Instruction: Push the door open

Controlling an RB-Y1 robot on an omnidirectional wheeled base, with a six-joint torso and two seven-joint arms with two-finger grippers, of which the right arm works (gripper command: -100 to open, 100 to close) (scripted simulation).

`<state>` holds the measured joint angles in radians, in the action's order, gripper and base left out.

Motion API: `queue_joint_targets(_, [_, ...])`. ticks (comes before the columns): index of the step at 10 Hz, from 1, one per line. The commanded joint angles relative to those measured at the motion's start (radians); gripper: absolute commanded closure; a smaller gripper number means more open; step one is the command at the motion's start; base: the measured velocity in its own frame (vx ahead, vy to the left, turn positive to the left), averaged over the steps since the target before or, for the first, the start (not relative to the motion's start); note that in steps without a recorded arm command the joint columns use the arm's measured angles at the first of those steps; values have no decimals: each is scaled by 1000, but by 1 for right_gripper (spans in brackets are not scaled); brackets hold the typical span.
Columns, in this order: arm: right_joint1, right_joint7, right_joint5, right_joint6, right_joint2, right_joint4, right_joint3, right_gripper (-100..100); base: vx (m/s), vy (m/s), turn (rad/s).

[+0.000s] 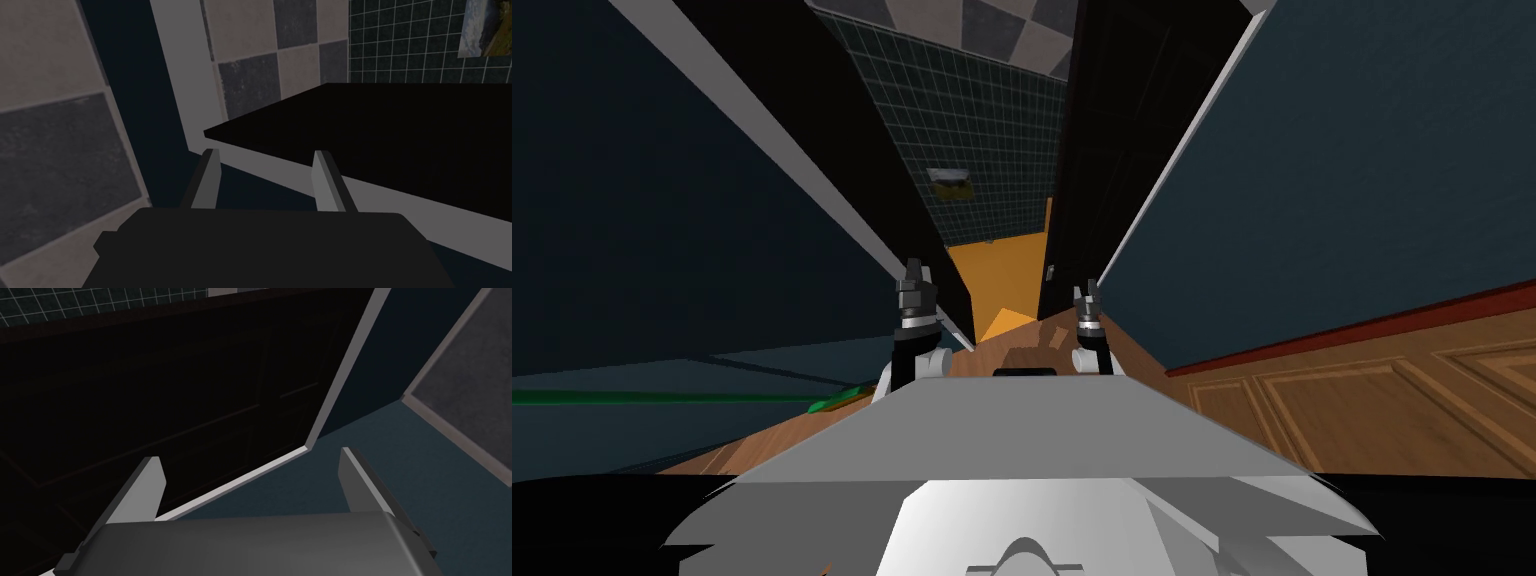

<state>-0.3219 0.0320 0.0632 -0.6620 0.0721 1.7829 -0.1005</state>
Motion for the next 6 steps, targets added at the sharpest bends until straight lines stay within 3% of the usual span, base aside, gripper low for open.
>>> queue_joint_targets(1, [21,-3,-3,-5,-1,-50,-3,-100,37,-52,27])
queue_joint_targets(6, [74,-10,-13,-18,-3,-180,-16,-100,64,-70,41])
